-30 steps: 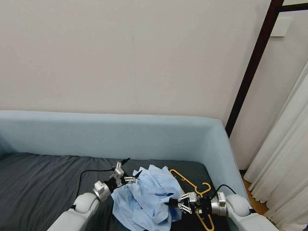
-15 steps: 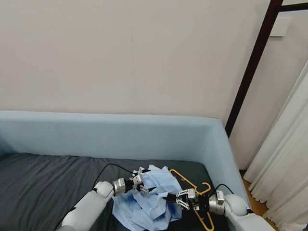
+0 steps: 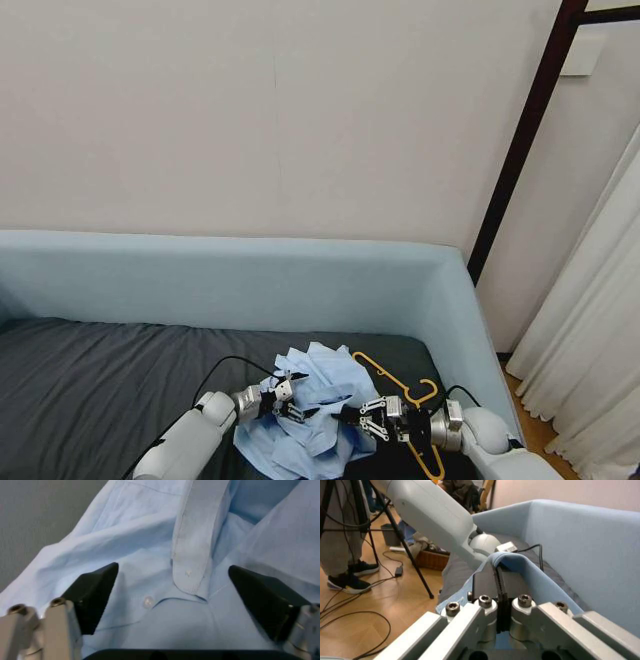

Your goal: Pick up the clothes from the sofa and hang them on the clothes hanger.

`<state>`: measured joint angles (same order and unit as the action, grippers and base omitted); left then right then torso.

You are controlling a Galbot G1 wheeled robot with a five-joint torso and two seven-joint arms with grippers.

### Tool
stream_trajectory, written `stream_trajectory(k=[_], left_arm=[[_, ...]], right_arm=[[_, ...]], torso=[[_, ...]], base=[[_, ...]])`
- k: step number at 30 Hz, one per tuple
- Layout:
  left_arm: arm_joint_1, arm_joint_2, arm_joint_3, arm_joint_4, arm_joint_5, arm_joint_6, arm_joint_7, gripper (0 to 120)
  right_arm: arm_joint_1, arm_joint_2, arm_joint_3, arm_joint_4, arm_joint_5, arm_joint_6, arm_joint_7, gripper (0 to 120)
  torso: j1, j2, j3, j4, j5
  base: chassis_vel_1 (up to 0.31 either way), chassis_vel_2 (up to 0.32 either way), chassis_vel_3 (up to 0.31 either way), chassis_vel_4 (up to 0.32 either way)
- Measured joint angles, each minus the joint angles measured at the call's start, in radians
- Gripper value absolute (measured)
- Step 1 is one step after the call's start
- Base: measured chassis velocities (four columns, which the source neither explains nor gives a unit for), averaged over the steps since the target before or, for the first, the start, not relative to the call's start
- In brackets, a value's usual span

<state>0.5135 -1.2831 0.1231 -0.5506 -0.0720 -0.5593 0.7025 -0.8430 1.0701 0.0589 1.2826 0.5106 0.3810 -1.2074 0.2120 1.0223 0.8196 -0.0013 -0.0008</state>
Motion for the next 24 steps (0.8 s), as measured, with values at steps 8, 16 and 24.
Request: stream_trajectory(k=[8,16,24], left_arm=[[0.015,-0.001,-0.024,0.008,-0.048,0.0,0.033,57],[0.026,-0.006,-0.053,0.017,-0.091,0.0,0.082,28],[0.047,-0.006,-0.087,0.023,-0.121,-0.003,0.116,0]], right_arm=[[0.013,0.005,-0.01,0.012,0.001,0.0,0.0,0],[0.008,0.0,-0.004,0.021,0.001,-0.001,0.0,0],[0.009,0.003,-0.004,0.022,0.001,-0.001,0.001,0]], torso=[[0.0,0.0,0.0,0.0001,-0.0001],[0.0,0.0,0.0,-0.0001,-0.0001],[0.0,0.0,0.0,0.0,-0.0001]], base=[[0.0,0.0,0.0,0.0],[0.0,0.0,0.0,0.0],[0.0,0.0,0.0,0.0]])
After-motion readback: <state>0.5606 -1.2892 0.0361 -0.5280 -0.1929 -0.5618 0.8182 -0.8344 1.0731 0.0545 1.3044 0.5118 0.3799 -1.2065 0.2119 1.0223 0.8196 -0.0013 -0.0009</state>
